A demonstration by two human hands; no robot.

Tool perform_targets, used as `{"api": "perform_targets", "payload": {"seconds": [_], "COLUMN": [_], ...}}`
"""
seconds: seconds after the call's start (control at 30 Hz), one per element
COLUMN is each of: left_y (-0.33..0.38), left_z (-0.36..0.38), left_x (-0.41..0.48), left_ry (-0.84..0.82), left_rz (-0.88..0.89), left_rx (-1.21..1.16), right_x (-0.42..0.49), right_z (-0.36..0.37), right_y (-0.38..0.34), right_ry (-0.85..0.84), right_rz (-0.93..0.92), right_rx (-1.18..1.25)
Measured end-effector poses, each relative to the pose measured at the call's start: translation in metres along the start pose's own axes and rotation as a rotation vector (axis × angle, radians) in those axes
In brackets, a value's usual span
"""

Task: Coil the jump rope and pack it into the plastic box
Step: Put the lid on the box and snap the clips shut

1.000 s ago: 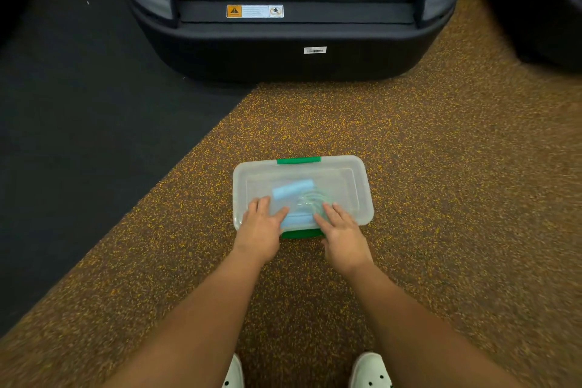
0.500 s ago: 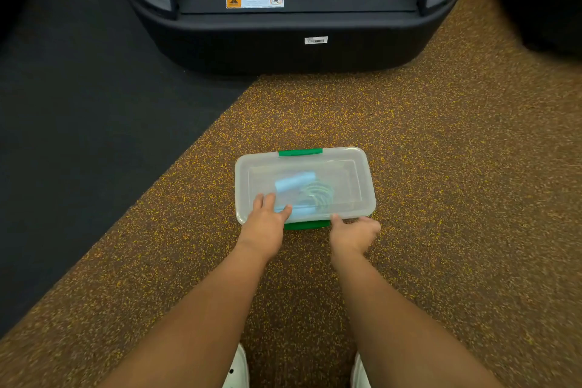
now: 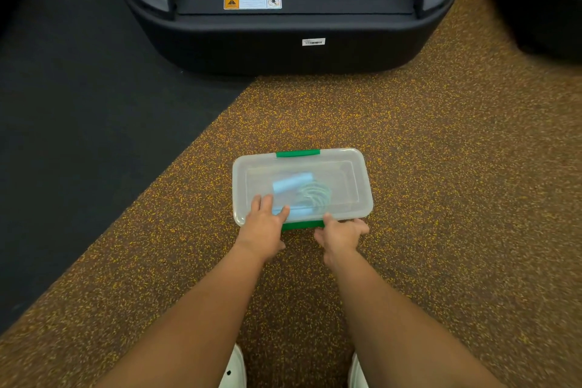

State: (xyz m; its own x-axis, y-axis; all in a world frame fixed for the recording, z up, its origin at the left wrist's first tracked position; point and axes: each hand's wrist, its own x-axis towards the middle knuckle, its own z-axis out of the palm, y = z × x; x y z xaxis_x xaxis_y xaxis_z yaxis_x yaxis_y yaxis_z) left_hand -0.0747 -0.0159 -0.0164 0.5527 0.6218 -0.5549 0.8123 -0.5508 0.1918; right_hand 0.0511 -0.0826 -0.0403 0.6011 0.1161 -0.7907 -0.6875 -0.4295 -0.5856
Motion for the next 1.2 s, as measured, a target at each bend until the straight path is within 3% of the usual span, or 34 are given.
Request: {"api": "perform_targets", "payload": {"seconds": [0.27, 0.43, 0.73, 1.2], "left_y": [0.000, -0.001, 0.000, -0.001], "left_z": [-0.005, -0.009, -0.013, -0.014], "left_x": [0.004, 0.005, 0.005, 0.004], "left_ry": [0.098, 0.097, 0.083, 0.078], "left_rz": [-0.020, -0.006, -0.016, -0.006], "left_rx": [-0.053, -0.037, 0.008, 0.010], "right_x": [-0.006, -0.004, -0.007, -0.003], "right_z": [0.003, 0.008, 0.015, 0.029], "right_y": [0.005, 0.002, 0.000, 0.004], "right_ry": [-0.006, -0.038, -0.130, 0.015], "right_rz": [0.066, 0.101, 0.167, 0.135], "right_rx": [0.106, 0.065, 0.204, 0.185]}}
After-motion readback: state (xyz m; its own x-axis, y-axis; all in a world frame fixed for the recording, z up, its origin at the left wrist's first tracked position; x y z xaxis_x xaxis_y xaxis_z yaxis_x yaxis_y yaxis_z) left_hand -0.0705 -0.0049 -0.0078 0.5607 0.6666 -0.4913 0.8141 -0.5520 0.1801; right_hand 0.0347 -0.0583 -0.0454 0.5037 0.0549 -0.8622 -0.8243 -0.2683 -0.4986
